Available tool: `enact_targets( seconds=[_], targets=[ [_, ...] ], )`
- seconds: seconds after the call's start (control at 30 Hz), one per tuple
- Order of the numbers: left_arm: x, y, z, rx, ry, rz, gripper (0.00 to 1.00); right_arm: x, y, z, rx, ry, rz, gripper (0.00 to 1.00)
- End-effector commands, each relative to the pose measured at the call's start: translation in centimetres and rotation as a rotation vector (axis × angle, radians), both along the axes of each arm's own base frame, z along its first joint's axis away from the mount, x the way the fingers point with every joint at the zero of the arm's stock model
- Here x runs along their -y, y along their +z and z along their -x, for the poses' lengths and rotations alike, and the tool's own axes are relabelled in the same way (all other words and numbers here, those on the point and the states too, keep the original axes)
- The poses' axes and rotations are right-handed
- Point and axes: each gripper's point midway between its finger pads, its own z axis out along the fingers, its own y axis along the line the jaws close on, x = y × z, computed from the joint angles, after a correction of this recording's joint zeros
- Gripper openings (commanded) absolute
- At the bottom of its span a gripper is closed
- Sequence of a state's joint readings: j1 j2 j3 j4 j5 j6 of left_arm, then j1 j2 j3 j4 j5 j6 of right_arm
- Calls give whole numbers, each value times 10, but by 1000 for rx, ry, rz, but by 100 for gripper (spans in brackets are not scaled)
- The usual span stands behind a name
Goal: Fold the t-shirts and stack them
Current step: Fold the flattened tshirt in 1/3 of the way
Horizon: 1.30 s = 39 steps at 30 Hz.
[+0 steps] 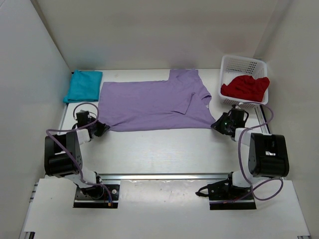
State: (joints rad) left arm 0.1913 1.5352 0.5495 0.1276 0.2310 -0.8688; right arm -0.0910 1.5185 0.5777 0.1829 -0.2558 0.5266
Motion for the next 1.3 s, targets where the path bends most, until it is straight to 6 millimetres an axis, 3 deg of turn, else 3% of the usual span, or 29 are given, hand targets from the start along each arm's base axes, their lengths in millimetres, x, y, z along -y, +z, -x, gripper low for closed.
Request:
enact_targets(
  seconds=[0.0, 0.03, 0.07, 0.13, 0.33, 0.37, 0.43, 0.47, 0.5, 0.53, 0.6, 0.73, 0.8, 0.83, 0.87, 0.93, 0.97, 1.07, 1.27],
  targets=[
    [-8, -6, 9, -63, -14, -54, 0, 9, 6, 17, 7, -52, 35, 0],
    [-11, -3, 13, -67, -11, -68, 0, 11, 10, 24, 9, -72, 26, 0],
    [-12, 1, 14, -55, -13, -79, 0, 13, 0, 36, -19, -87, 25, 0],
    [-17, -4, 32, -105, -5, -86, 0, 12, 4, 54, -9, -113, -13, 0],
    [-16, -12, 74, -186, -26, -83, 1, 12, -17, 121, -65, -159, -49, 0],
    [-14, -11, 80, -178, -28, -83, 5, 15, -5, 116, -6, -167, -40, 0],
    [-16, -8, 86, -153, -18, -89, 29, 23, 0, 123, 3, -206, -6, 6],
    [-13, 1, 83, -116, -27, -101, 36, 21, 11, 118, 52, -190, 11, 13],
    [-12, 14, 75, -64, -27, -128, 48, 19, 19, 116, 67, -177, 17, 23],
    [-11, 26, 68, -17, -30, -144, 58, 22, 33, 108, 104, -177, 32, 26],
    [0, 52, 48, 77, -51, -150, 69, 15, 45, 103, 110, -129, 21, 33],
    [3, 89, 23, 172, -50, -161, 71, 6, 73, 92, 167, -72, 50, 39],
    [-7, 90, 17, 164, -43, -233, 70, -4, 85, 87, 206, -21, 96, 35],
    [-17, 88, 14, 148, -15, -278, 69, -6, 85, 85, 202, -13, 100, 30],
    [-20, 84, 13, 134, -19, -306, 68, -19, 89, 82, 221, 33, 88, 26],
    [-29, 72, 7, 93, -11, -303, 65, -42, 77, 79, 180, 132, 66, 11],
    [-30, 69, 5, 83, -11, -293, 63, -54, 79, 76, 191, 176, 50, 9],
    [-38, 59, -8, 29, -22, -323, 59, -80, 68, 66, 175, 258, 53, 7],
    [-50, 42, -11, -52, -9, -397, 47, -97, 66, 45, 188, 300, 4, 12]
  ],
)
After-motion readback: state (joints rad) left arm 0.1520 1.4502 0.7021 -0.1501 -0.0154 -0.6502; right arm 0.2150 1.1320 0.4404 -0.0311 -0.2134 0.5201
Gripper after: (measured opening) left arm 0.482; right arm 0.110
